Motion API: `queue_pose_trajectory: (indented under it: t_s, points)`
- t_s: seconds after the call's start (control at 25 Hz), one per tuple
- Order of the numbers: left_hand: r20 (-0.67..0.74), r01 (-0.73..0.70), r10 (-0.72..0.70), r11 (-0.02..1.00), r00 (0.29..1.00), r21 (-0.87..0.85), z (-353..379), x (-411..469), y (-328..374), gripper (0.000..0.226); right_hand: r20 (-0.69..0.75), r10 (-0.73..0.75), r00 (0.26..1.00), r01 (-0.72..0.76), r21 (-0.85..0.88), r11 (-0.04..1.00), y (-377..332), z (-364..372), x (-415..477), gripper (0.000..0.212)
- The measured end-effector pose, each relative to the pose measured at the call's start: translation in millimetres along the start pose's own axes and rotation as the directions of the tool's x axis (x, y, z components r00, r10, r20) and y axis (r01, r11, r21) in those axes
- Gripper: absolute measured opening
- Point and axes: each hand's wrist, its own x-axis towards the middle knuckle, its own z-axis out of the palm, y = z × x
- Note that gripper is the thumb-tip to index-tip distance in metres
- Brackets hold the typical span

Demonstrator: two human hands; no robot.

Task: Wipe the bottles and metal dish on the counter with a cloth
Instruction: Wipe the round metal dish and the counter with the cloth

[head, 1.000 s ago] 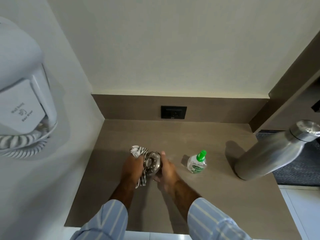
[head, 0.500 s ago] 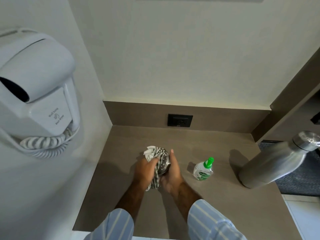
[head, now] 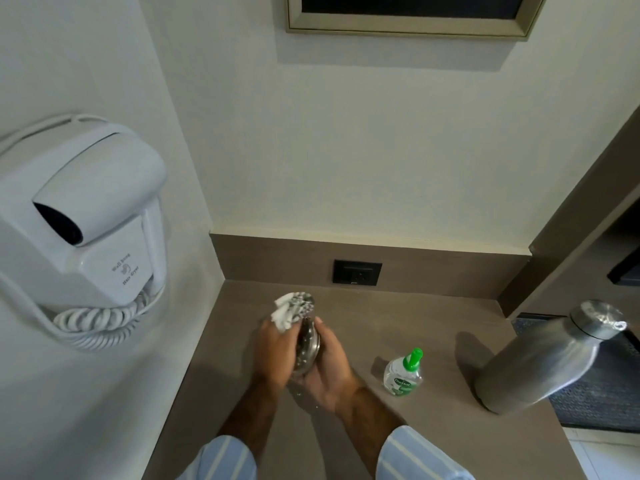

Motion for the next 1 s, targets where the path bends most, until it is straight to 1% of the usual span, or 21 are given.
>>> queue_pose_trajectory:
  t_s: [0.04,0.12,0.2,0.24,0.32,0.36,0.4,0.44,0.48,0.56,0.64,0.68,0.72,0.76,0.8,0.84,0.88,0.92,0.96,1.0]
  points:
    - [0.046,-0.052,0.053,0.998,0.998,-0.017,9.0,-10.2,5.2,0.02,-0.044,-0.022,0.999,0.021,-0.006,1.0,-0.2,4.6,2.3,0.057]
    - [0.104,-0.141,0.154,0.983,0.983,-0.117,13.7,-26.9,5.8,0.025,-0.118,-0.07,0.991,0.069,-0.017,0.997,-6.7,8.0,6.9,0.064]
    - [0.166,-0.213,0.251,0.952,0.954,-0.218,5.8,-40.4,-7.5,0.031,-0.124,-0.126,0.984,0.125,-0.021,0.992,-22.9,5.2,5.2,0.069]
    - [0.195,-0.221,0.273,0.942,0.942,-0.251,-0.8,-48.0,-17.2,0.035,-0.12,-0.151,0.981,0.153,0.006,0.988,-30.8,2.7,4.4,0.066]
    - [0.21,-0.217,0.264,0.95,0.941,-0.223,-8.5,-53.7,-31.3,0.034,-0.16,-0.185,0.97,0.192,0.028,0.981,-38.4,1.8,-0.2,0.053]
    - [0.196,-0.166,0.203,0.968,0.959,-0.191,-8.0,-49.7,-28.9,0.03,-0.159,-0.173,0.972,0.174,-0.008,0.985,-34.4,5.4,-2.8,0.052]
    - [0.175,-0.069,0.099,0.983,0.98,-0.172,-5.2,-43.7,-20.8,0.024,-0.156,-0.159,0.975,0.15,-0.066,0.986,-25.0,10.6,-4.5,0.056]
    - [0.172,0.03,0.003,0.982,0.985,-0.186,-1.9,-36.5,-6.9,0.02,-0.156,-0.165,0.974,0.145,-0.133,0.981,-15.4,15.9,-5.5,0.059]
    - [0.19,0.076,-0.033,0.972,0.981,-0.224,2.3,-31.2,8.4,0.019,-0.194,-0.205,0.959,0.167,-0.195,0.966,-8.7,19.7,-2.9,0.059]
    - [0.184,0.046,0.005,0.962,0.983,-0.271,8.1,-36.7,30.5,0.02,-0.24,-0.261,0.935,0.205,-0.236,0.95,-11.4,24.9,-1.3,0.061]
    - [0.136,-0.065,0.114,0.944,0.984,-0.322,6.7,-60.1,29.8,0.019,-0.218,-0.23,0.948,0.194,-0.174,0.965,-33.8,25.6,-3.3,0.071]
    - [0.106,-0.129,0.172,0.936,0.979,-0.327,3.2,-72.3,21.6,0.018,-0.198,-0.208,0.958,0.181,-0.145,0.973,-45.0,22.5,-4.5,0.071]
    - [0.063,-0.185,0.212,0.937,0.975,-0.297,0.4,-78.5,9.8,0.018,-0.212,-0.188,0.959,0.165,-0.122,0.979,-49.9,18.7,-3.3,0.066]
    - [0.036,-0.203,0.218,0.947,0.975,-0.248,-0.2,-76.9,1.5,0.017,-0.215,-0.167,0.962,0.15,-0.096,0.984,-50.2,13.0,-2.5,0.061]
    - [0.044,-0.134,0.145,0.97,0.988,-0.202,1.9,-71.1,2.1,0.017,-0.209,-0.146,0.967,0.126,-0.106,0.986,-43.8,11.6,-5.3,0.061]
    - [0.072,-0.031,0.043,0.987,0.997,-0.159,7.6,-60.6,6.1,0.022,-0.182,-0.124,0.975,0.103,-0.12,0.987,-32.0,10.8,-6.0,0.062]
    - [0.106,0.049,-0.036,0.991,0.994,-0.126,13.3,-49.7,14.7,0.026,-0.191,-0.13,0.973,0.106,-0.129,0.986,-18.6,10.2,-8.4,0.06]
    - [0.121,0.054,-0.039,0.991,0.992,-0.125,18.5,-41.4,22.0,0.027,-0.18,-0.134,0.974,0.114,-0.12,0.986,-8.1,8.6,-8.4,0.053]
    - [0.112,-0.014,0.031,0.988,0.993,-0.153,20.9,-40.0,28.7,0.024,-0.153,-0.14,0.978,0.128,-0.08,0.988,-4.9,8.8,-6.2,0.044]
    - [0.081,-0.125,0.142,0.974,0.986,-0.187,21.3,-43.6,32.5,0.023,-0.151,-0.168,0.974,0.157,-0.086,0.984,-9.9,10.8,-7.1,0.036]
